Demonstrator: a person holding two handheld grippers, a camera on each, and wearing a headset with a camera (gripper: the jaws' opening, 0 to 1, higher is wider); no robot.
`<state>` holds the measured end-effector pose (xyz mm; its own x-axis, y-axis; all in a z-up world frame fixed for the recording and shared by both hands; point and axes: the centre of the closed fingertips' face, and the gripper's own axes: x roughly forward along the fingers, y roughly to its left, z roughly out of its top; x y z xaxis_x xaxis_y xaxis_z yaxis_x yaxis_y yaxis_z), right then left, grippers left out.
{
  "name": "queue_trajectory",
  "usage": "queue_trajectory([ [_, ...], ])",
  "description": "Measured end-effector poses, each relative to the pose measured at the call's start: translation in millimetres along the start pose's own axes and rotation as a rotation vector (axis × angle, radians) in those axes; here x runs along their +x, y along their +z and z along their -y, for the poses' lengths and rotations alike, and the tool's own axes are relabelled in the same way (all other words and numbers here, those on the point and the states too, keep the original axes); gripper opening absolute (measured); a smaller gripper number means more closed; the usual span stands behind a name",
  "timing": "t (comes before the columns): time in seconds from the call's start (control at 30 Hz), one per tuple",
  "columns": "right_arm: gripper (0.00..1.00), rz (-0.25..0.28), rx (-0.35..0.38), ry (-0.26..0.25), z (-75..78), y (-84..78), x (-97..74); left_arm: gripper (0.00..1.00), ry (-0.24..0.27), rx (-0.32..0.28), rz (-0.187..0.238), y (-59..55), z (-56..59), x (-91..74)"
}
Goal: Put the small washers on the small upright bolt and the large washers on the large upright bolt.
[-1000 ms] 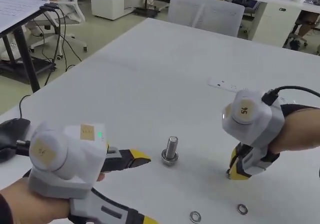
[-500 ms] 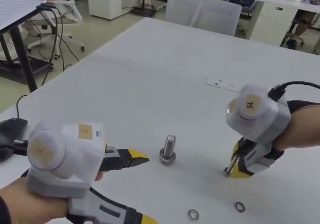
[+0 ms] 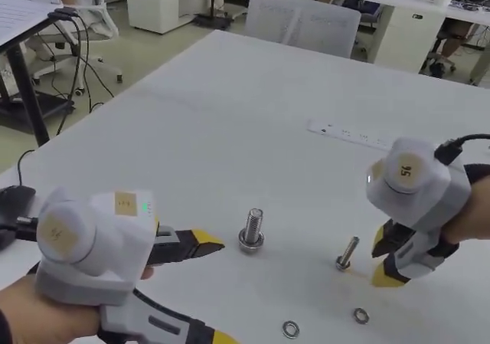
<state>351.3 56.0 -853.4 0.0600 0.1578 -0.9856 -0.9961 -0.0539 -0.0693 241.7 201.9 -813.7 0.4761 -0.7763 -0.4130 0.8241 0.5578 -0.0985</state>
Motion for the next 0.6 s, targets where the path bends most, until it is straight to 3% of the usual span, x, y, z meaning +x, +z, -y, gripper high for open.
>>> queue_trajectory([
  [0.6,0.28,0.02,-0.013,0.048,-38.0,7.9,7.2,0.8,0.006,0.008,0.006,3.6,-1.3,-1.8],
])
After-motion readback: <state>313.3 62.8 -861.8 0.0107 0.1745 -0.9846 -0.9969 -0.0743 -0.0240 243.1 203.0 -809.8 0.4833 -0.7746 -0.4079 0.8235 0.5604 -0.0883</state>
